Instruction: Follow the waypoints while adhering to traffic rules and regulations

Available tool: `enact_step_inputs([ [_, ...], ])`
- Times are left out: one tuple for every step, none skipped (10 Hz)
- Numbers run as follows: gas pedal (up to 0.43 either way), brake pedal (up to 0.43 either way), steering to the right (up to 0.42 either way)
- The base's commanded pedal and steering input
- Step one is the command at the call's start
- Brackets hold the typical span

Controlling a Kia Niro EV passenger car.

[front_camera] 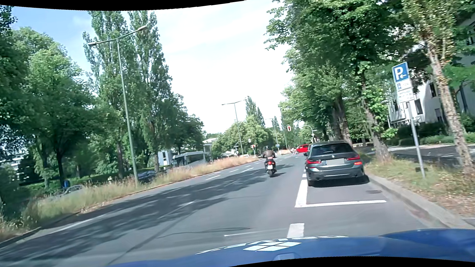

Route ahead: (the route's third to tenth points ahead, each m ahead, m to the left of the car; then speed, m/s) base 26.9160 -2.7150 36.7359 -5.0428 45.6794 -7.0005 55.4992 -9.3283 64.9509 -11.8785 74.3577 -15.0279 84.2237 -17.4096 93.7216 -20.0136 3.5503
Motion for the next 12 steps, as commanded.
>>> enact_step_inputs([
  [0.713,0.000,-0.388],
  [0.811,0.000,-0.305],
  [0.843,0.000,-0.233],
  [0.843,0.000,-0.107],
  [0.831,0.000,0.008],
  [0.823,0.000,0.088],
  [0.823,0.000,0.124],
  [0.823,0.000,0.139],
  [0.823,0.000,0.146],
  [0.823,0.000,0.151],
  [0.823,0.000,0.160],
  [0.823,0.000,0.158],
])
